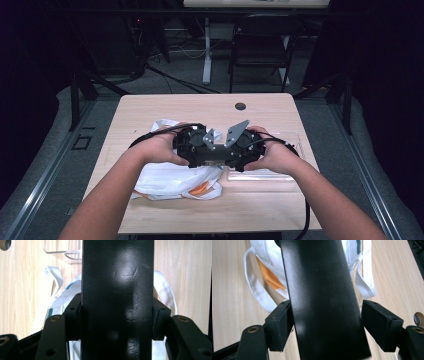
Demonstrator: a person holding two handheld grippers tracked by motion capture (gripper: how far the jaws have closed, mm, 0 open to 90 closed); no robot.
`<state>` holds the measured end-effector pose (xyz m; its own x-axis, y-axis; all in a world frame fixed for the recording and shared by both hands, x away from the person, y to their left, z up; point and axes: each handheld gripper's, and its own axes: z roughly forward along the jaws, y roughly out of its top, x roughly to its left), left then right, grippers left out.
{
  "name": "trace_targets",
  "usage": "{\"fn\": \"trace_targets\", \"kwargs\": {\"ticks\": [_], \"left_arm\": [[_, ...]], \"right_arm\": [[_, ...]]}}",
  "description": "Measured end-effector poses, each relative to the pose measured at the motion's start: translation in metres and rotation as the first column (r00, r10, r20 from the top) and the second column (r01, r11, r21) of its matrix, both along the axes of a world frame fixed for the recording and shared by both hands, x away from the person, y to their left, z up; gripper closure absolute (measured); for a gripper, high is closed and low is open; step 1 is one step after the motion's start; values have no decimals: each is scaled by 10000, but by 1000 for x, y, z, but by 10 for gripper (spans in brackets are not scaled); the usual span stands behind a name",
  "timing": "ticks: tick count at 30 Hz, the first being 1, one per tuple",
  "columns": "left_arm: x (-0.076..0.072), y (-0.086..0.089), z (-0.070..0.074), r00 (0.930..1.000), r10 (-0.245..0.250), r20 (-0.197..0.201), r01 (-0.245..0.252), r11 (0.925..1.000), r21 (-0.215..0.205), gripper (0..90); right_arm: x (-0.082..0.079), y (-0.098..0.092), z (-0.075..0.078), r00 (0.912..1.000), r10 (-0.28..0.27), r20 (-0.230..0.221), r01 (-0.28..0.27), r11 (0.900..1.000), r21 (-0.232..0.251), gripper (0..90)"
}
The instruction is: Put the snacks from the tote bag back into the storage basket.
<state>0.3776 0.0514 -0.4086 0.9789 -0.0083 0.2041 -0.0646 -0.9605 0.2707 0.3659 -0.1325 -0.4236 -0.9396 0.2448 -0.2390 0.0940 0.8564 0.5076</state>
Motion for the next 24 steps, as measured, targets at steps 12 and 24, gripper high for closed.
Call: {"fn": "trace_targets", "kwargs": {"ticks": [12,24], "left_arm": [[-2,-8,2,9993,-339,176,339,9994,-21,430],[-2,-10,3,9973,-645,357,640,9978,146,429]], "right_arm": [[0,7,-5,9997,108,-233,-106,9999,82,280],[0,8,-7,9992,159,-364,-171,9993,-318,377]]}}
